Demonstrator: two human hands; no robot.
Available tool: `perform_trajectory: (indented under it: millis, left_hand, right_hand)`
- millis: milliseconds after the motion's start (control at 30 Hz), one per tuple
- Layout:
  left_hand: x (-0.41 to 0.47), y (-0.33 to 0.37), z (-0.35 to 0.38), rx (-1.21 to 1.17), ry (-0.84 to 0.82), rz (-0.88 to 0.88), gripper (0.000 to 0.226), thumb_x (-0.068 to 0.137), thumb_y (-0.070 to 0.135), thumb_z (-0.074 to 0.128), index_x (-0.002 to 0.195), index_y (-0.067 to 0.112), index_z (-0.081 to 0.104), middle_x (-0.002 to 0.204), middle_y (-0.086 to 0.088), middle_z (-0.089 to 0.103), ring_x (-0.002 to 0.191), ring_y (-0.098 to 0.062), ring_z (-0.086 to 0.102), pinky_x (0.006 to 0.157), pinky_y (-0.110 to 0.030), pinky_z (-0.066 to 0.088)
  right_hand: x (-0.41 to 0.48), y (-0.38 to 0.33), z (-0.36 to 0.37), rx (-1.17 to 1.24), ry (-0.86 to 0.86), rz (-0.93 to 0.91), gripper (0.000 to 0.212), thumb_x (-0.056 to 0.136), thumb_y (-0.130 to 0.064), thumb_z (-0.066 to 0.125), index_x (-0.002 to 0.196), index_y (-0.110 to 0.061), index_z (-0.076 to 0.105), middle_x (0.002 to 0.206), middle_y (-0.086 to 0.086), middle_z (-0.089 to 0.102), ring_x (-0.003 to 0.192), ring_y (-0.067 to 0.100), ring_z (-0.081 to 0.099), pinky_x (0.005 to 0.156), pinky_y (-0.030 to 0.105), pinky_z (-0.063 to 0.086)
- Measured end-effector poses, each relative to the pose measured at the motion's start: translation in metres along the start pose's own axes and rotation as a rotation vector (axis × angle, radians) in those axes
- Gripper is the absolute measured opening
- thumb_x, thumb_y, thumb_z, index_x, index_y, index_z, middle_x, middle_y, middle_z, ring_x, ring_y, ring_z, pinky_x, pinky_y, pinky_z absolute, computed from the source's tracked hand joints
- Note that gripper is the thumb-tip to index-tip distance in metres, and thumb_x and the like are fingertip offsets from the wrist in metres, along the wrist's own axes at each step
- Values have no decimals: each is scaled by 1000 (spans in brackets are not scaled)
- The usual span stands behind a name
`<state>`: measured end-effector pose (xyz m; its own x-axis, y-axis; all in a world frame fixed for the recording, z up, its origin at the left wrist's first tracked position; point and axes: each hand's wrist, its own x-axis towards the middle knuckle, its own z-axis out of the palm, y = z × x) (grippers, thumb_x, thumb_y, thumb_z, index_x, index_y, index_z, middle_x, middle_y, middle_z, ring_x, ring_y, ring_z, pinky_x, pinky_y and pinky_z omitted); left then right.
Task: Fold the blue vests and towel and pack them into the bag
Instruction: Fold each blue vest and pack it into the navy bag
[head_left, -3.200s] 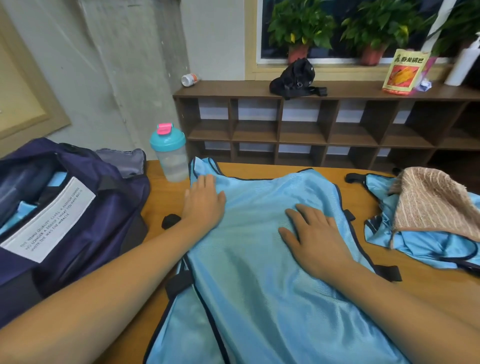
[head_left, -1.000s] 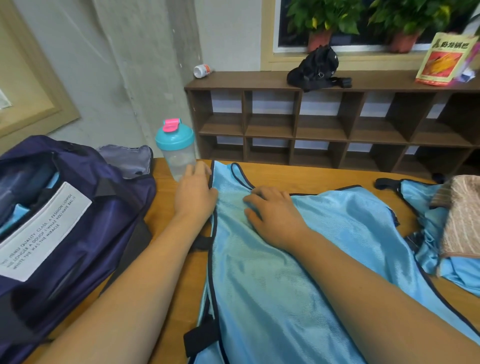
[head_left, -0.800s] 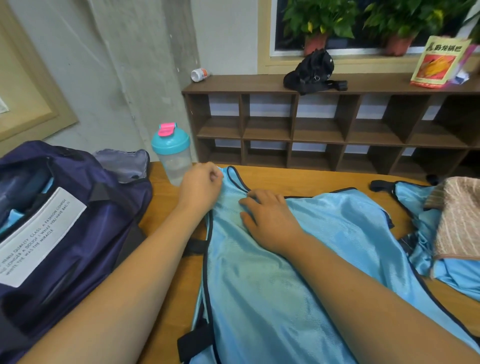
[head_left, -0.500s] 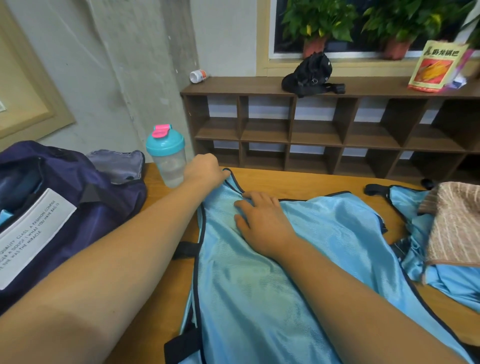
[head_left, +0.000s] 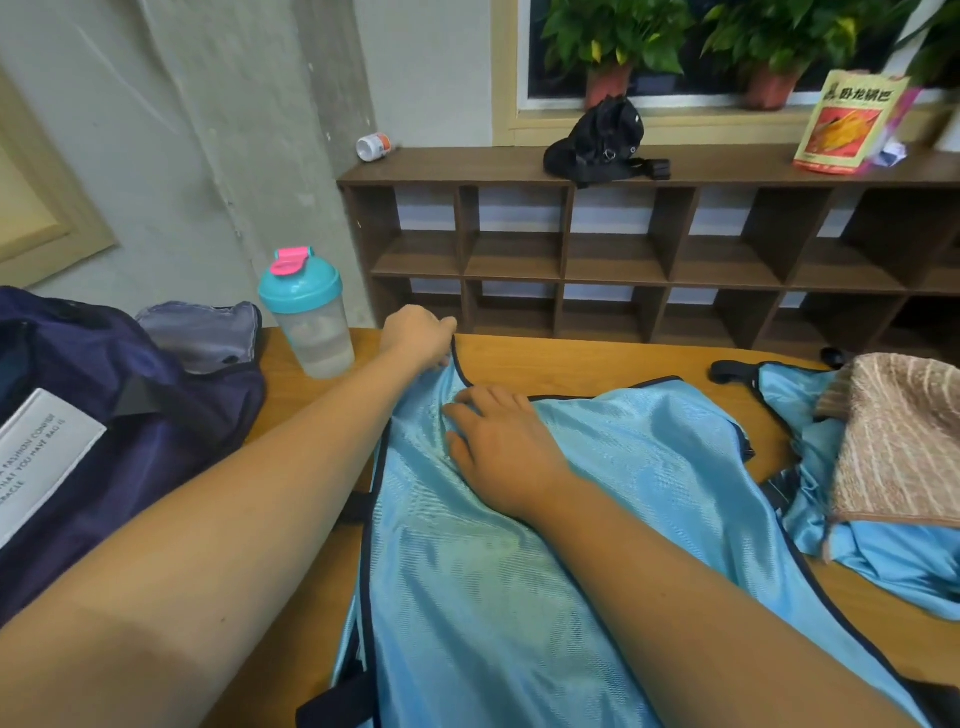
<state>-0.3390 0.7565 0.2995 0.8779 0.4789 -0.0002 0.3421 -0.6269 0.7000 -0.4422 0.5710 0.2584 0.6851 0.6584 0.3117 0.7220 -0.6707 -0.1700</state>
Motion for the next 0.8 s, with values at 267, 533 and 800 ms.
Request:
perform_trajectory:
  millis: [267, 533, 800]
  left_hand:
    - [-23, -24, 20, 427, 88, 220, 37, 109, 38, 43, 142, 30, 57, 144, -4, 49, 136, -30, 43, 109, -50, 37]
    - [-31, -22, 17, 446, 123, 278, 40, 107, 46, 45, 141, 26, 50, 142, -6, 54, 134, -31, 48, 106, -52, 38]
    - [-50, 7, 20, 372, 95, 369, 37, 104, 39, 55, 136, 22, 56, 139, -8, 53, 130, -34, 46, 107, -52, 40]
  right_hand:
    - [-3, -7, -2, -47, -8, 36, 46, 104, -38, 33, 129, -16, 65, 128, 5, 61, 116, 29, 54, 96, 46, 45]
    - [-1, -28, -43, -293, -193, 46, 38, 105, -23, 45, 142, -15, 48, 134, 13, 55, 122, 33, 55, 93, 41, 43]
    - [-41, 34, -112, 75, -64, 287, 30, 103, -23, 52, 131, -21, 65, 123, 6, 65, 110, 33, 64, 90, 45, 56]
